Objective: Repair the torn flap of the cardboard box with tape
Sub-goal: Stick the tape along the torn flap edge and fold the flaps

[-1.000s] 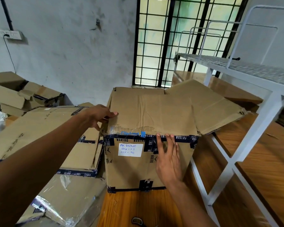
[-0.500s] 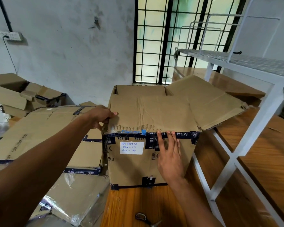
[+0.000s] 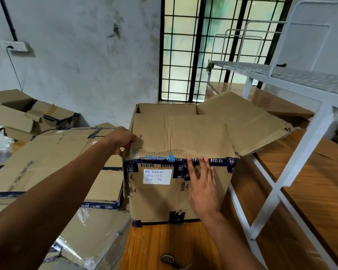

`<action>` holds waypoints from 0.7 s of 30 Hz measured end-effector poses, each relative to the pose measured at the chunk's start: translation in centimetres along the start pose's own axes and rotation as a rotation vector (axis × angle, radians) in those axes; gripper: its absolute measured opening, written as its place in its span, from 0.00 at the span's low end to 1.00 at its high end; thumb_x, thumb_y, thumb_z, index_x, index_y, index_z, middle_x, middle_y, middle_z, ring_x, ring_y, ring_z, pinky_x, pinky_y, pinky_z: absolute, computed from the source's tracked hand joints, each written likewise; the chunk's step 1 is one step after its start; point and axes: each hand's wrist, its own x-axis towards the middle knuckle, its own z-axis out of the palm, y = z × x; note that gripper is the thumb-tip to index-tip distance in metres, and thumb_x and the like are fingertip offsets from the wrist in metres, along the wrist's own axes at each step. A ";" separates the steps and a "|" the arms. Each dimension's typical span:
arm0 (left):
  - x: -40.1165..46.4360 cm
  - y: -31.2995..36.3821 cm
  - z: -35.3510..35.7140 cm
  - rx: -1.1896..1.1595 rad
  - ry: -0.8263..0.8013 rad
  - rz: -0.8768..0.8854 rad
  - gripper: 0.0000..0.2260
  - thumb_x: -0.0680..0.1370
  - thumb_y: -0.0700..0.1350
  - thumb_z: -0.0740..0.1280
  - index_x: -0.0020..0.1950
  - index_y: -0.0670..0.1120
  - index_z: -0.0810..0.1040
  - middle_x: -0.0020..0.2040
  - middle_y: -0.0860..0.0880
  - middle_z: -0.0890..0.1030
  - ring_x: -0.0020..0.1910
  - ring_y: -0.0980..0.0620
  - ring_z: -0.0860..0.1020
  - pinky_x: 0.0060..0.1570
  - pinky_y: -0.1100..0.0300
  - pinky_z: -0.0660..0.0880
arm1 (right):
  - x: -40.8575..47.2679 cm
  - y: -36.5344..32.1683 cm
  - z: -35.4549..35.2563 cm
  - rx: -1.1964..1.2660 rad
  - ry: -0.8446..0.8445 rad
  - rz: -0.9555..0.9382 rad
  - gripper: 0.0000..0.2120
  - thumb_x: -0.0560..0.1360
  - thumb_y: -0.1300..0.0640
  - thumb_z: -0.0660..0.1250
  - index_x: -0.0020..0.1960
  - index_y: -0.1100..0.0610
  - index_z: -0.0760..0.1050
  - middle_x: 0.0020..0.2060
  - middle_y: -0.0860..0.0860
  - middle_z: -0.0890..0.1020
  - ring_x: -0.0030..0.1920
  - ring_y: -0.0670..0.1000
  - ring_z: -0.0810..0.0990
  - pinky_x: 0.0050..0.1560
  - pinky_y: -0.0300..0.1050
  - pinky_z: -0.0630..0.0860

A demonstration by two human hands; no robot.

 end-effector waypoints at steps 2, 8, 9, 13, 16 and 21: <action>0.0 0.3 0.1 -0.021 0.002 0.001 0.17 0.83 0.46 0.72 0.63 0.33 0.79 0.55 0.34 0.83 0.50 0.41 0.81 0.41 0.45 0.78 | 0.2 0.3 -0.1 -0.005 0.001 -0.001 0.59 0.71 0.59 0.77 0.86 0.49 0.38 0.84 0.60 0.52 0.85 0.60 0.47 0.82 0.61 0.57; -1.2 -0.4 -0.1 0.032 -0.013 0.026 0.13 0.85 0.46 0.70 0.58 0.35 0.81 0.52 0.37 0.85 0.50 0.39 0.82 0.39 0.45 0.80 | -0.3 0.2 0.1 0.004 0.007 -0.006 0.59 0.71 0.58 0.78 0.86 0.50 0.38 0.84 0.61 0.51 0.85 0.60 0.45 0.82 0.60 0.56; -1.5 -0.6 -0.1 0.032 -0.012 0.032 0.14 0.85 0.47 0.70 0.58 0.35 0.81 0.52 0.37 0.85 0.50 0.39 0.83 0.40 0.45 0.81 | -0.3 0.0 0.2 0.007 0.012 0.001 0.59 0.71 0.58 0.78 0.86 0.50 0.38 0.84 0.61 0.50 0.85 0.60 0.45 0.82 0.60 0.56; -1.6 -0.8 0.1 -0.009 0.025 0.038 0.14 0.85 0.46 0.70 0.59 0.34 0.81 0.53 0.36 0.84 0.49 0.39 0.81 0.39 0.46 0.80 | -0.4 -0.4 0.0 -0.005 -0.001 -0.001 0.60 0.70 0.57 0.78 0.86 0.50 0.38 0.84 0.61 0.50 0.85 0.60 0.44 0.82 0.59 0.56; -1.1 -0.6 0.4 -0.035 0.071 0.030 0.14 0.84 0.47 0.72 0.58 0.34 0.81 0.55 0.34 0.84 0.46 0.40 0.81 0.39 0.48 0.78 | -0.2 0.0 -0.4 0.000 -0.006 -0.010 0.60 0.70 0.59 0.77 0.85 0.49 0.37 0.84 0.60 0.52 0.85 0.60 0.47 0.83 0.59 0.55; -1.4 -0.7 0.6 0.015 0.076 0.059 0.13 0.85 0.47 0.70 0.53 0.35 0.81 0.48 0.36 0.83 0.41 0.42 0.80 0.36 0.50 0.77 | -0.3 0.5 -0.5 0.001 -0.030 -0.020 0.61 0.69 0.61 0.78 0.85 0.48 0.37 0.84 0.60 0.53 0.85 0.59 0.47 0.83 0.58 0.53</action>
